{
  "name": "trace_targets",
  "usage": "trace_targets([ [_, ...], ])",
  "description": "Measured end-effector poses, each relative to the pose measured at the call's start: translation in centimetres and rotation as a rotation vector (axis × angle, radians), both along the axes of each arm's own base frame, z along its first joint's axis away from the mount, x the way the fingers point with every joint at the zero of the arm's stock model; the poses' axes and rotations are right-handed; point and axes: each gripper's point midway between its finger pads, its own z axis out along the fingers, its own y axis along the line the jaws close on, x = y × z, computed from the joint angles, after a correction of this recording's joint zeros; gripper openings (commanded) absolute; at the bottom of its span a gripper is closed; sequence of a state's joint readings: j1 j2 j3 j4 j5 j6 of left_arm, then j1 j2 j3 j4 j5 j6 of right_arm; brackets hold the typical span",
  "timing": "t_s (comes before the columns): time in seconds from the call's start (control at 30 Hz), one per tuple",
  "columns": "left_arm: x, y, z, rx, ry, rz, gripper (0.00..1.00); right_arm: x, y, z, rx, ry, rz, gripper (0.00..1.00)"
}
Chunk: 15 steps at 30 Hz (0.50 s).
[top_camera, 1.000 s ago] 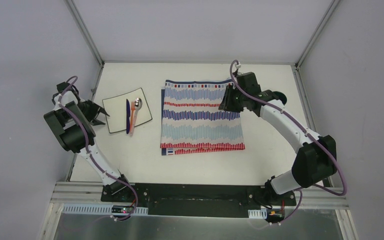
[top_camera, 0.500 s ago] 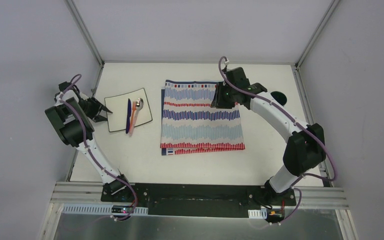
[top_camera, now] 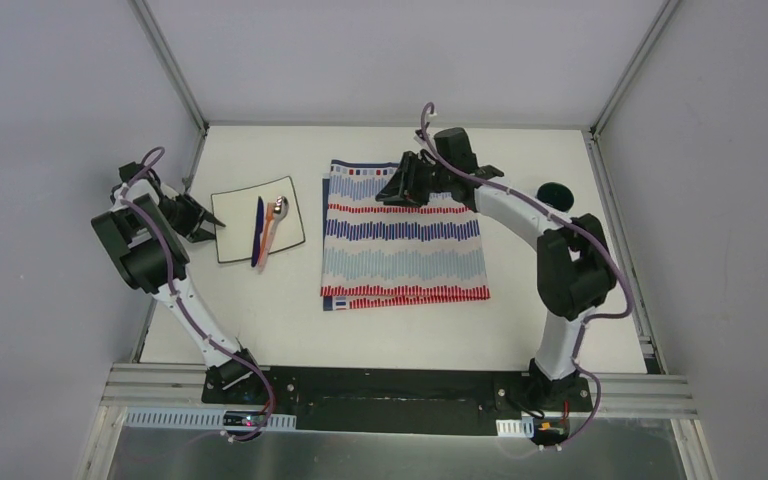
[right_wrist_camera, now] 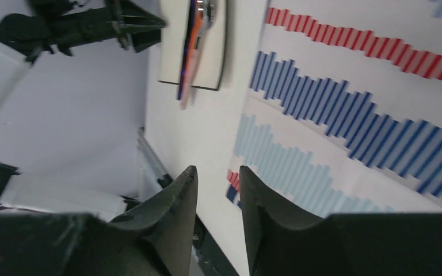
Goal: Set the dinner table for one person
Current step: Pick up the plate at the center of the board.
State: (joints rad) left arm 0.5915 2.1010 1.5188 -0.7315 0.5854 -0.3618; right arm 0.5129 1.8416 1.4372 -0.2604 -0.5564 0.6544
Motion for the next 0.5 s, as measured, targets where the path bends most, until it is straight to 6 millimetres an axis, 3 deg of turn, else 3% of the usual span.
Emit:
trace_targets([
  [0.17, 0.6, -0.3, 0.0, 0.019, -0.015, -0.017, 0.38, 0.7, 3.3, -0.9, 0.161, 0.098, 0.068, 0.36],
  [0.5, 1.7, -2.4, 0.1, 0.066, -0.027, -0.077, 0.41, 2.8, 7.7, -6.4, 0.185, 0.224, 0.124, 0.36],
])
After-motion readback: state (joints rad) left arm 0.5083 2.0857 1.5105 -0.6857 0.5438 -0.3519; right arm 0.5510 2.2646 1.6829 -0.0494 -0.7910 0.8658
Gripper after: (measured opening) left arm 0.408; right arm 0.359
